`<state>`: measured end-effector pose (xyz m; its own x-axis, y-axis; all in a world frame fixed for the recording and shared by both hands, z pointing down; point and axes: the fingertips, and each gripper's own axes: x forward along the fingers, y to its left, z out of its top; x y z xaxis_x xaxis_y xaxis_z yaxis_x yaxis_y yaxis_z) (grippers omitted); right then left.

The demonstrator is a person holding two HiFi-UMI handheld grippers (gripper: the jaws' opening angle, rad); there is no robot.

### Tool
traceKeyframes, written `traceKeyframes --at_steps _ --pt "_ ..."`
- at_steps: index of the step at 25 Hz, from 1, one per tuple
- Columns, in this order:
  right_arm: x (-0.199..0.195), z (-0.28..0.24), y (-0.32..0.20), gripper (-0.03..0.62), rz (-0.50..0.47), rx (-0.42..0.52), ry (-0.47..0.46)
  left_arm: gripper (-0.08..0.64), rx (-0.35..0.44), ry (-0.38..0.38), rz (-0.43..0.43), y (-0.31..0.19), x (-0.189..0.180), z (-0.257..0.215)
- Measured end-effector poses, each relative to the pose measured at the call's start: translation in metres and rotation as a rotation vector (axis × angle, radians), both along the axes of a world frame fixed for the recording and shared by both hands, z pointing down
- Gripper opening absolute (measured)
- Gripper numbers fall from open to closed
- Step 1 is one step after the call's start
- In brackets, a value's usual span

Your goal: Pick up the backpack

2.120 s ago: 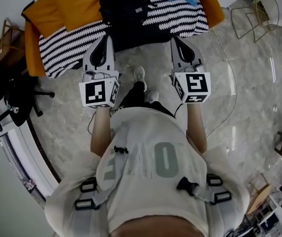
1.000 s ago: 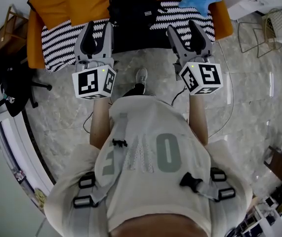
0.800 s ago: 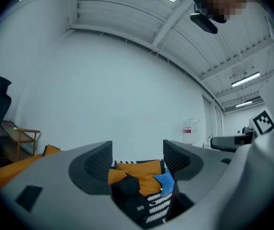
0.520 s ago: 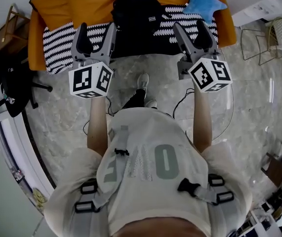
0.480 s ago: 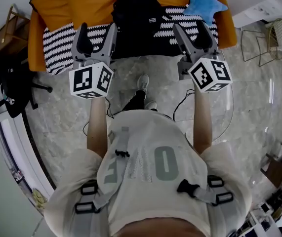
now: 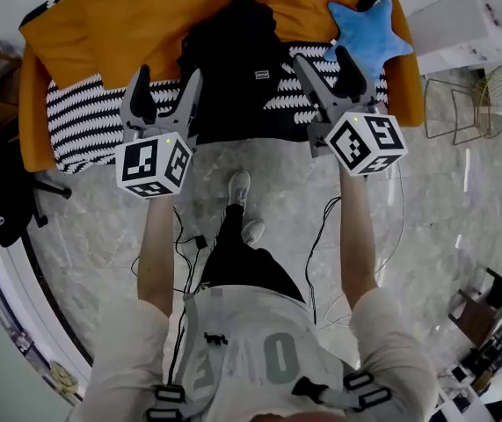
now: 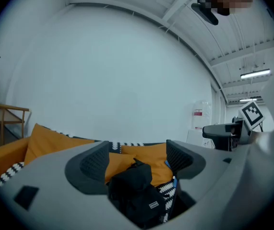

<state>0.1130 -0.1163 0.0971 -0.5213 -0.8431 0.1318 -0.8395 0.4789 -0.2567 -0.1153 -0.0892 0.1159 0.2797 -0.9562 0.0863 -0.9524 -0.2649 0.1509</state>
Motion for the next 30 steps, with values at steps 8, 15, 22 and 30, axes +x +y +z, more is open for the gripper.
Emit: traceKeyframes --at_steps 8,15,22,30 --pt "-0.020 0.149 -0.092 0.365 -0.061 -0.124 0.098 0.356 -0.188 0.029 -0.046 -0.079 -0.008 0.158" --pt "-0.035 0.272 -0.133 0.384 -0.087 -0.260 0.165 0.424 -0.299 0.018 -0.091 -0.114 -0.033 0.264" --pt "0.003 0.384 -0.156 0.385 -0.036 -0.426 0.178 0.449 -0.470 0.063 -0.083 -0.121 -0.019 0.363" --pt "0.005 0.460 -0.145 0.385 -0.051 -0.545 0.209 0.448 -0.617 0.136 -0.088 -0.104 -0.028 0.444"
